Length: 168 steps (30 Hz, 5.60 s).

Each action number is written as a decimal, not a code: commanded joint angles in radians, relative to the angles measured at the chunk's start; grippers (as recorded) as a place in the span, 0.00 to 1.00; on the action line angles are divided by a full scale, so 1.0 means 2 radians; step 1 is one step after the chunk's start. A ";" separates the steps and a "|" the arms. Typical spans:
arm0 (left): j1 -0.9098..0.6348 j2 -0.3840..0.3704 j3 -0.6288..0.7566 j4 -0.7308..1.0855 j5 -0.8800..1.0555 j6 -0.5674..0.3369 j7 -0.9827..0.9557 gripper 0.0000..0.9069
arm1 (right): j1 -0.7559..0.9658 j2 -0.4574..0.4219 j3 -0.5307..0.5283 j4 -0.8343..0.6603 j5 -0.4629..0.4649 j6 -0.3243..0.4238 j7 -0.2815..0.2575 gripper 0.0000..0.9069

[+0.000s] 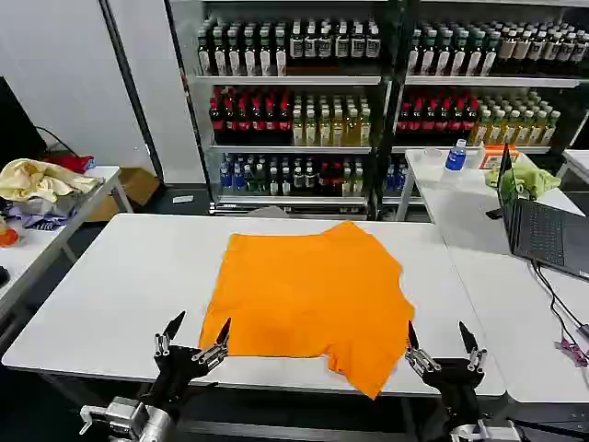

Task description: Fold and organize the clothes.

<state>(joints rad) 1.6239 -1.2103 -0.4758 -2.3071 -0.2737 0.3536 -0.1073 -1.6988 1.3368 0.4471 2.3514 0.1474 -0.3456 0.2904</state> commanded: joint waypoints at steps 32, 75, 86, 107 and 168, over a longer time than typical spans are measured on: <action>-0.093 0.046 0.041 0.149 -0.044 0.106 -0.013 0.01 | 0.043 0.043 -0.100 -0.131 -0.023 -0.073 0.040 0.68; 0.007 0.034 -0.039 -0.013 -0.090 0.073 0.007 0.01 | -0.069 -0.020 0.007 0.067 0.004 -0.031 -0.007 0.00; -0.044 0.055 0.002 0.052 -0.069 0.065 0.008 0.01 | 0.006 -0.037 0.001 0.006 -0.006 -0.025 -0.023 0.00; -0.171 0.082 0.075 0.179 -0.058 0.063 0.010 0.01 | 0.146 -0.081 -0.048 -0.120 -0.001 -0.052 -0.039 0.00; -0.184 0.059 0.061 0.217 -0.095 0.065 -0.011 0.77 | 0.104 -0.038 -0.007 -0.164 0.041 -0.068 -0.019 1.00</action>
<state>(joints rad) 1.3286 -1.0917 -0.3735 -1.9353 -0.4482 0.4800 -0.1298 -1.5218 1.2572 0.4387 2.0607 0.1760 -0.4529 0.2486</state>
